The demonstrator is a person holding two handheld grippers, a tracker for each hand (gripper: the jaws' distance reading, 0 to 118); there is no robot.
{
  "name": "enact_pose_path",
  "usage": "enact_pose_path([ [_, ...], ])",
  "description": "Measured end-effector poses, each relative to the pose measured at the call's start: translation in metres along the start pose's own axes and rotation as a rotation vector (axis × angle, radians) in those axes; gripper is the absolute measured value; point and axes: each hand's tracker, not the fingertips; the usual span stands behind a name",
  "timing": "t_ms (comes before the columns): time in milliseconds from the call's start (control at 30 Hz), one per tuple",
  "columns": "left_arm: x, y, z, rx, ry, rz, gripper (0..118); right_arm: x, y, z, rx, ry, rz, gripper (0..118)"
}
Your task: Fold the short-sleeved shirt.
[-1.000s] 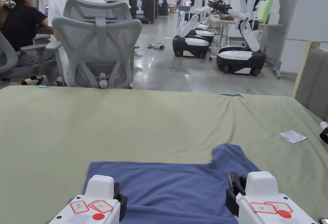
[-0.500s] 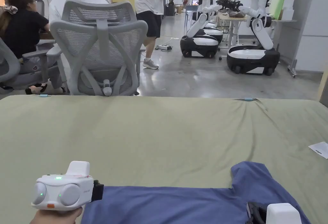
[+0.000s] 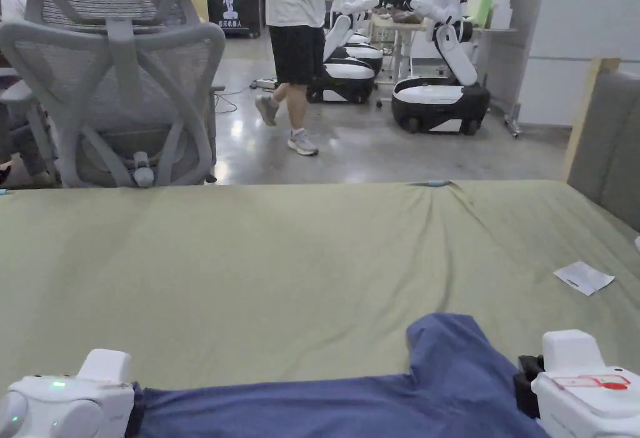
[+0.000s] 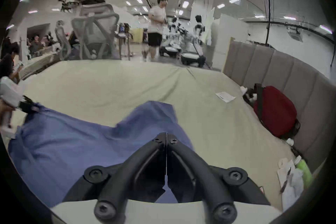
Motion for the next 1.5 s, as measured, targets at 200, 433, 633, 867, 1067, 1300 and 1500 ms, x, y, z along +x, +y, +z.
enact_pose_path([
  [200, 0.004, 0.005, 0.052, 0.095, -0.025, 0.032, 0, 0.021, 0.017, -0.104, -0.220, 0.056, -0.089, 111],
  [433, 0.001, 0.002, 0.047, 0.064, -0.046, 0.027, 0, 0.019, -0.002, -0.130, -0.304, 0.060, -0.084, 78],
  [633, -0.001, -0.001, 0.060, 0.104, -0.038, 0.056, 0, 0.010, 0.008, -0.078, -0.199, 0.056, -0.026, 1],
  [867, -0.009, -0.027, 0.156, 0.233, -0.063, 0.099, 0, 0.018, 0.017, 0.076, 0.022, 0.088, 0.050, 1],
  [1067, -0.018, -0.114, 0.218, 0.223, -0.125, 0.124, 0, 0.025, -0.064, 0.176, 0.055, 0.123, 0.066, 1],
  [1300, -0.020, -0.212, 0.199, 0.042, -0.152, 0.209, 0, 0.023, -0.176, 0.173, -0.140, 0.107, -0.087, 1],
  [1500, 0.002, -0.202, 0.226, 0.261, -0.016, 0.168, 70, 0.007, -0.150, 0.203, 0.015, 0.128, -0.096, 71],
])
